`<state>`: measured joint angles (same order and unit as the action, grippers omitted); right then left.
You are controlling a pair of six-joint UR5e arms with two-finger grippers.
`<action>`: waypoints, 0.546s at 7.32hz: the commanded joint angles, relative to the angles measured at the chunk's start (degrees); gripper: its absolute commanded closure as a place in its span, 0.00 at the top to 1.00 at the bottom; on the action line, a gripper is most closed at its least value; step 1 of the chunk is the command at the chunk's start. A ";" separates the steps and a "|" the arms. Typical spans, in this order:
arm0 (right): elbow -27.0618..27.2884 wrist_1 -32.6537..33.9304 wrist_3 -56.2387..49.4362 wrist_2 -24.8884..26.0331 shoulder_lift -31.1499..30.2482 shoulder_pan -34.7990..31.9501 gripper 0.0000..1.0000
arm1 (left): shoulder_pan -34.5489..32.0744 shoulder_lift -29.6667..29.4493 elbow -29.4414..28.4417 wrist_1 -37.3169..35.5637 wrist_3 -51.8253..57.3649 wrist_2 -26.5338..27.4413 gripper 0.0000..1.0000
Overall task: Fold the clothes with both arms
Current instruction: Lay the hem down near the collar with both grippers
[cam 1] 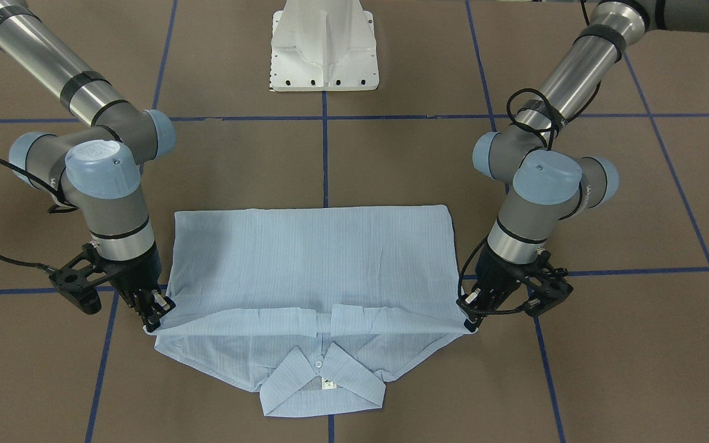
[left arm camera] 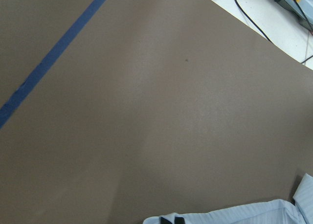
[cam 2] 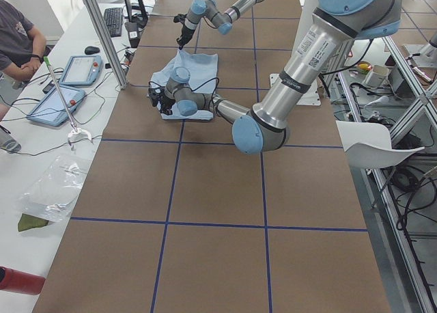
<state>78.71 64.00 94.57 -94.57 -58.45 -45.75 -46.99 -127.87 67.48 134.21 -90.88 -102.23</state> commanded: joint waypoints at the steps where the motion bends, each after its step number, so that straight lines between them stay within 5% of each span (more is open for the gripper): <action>1: -0.84 -0.36 -0.26 0.00 0.09 -0.04 0.00 | 0.06 -0.80 -1.47 0.00 0.00 0.71 0.00; 2: -1.02 -0.36 -0.26 0.00 0.18 0.05 0.12 | 0.06 -0.80 -1.47 0.08 0.00 0.71 0.01; 3: -2.15 -0.36 -0.17 0.09 1.66 0.05 0.38 | 0.06 -0.71 -1.47 0.00 0.00 0.71 0.12; 4: -3.12 -0.36 -0.17 0.09 2.19 0.13 0.43 | -0.03 -0.45 -1.47 0.00 1.39 0.71 0.40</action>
<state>76.73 63.64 94.37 -94.51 -57.15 -45.68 -46.95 -128.53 66.04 134.23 -90.53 -101.54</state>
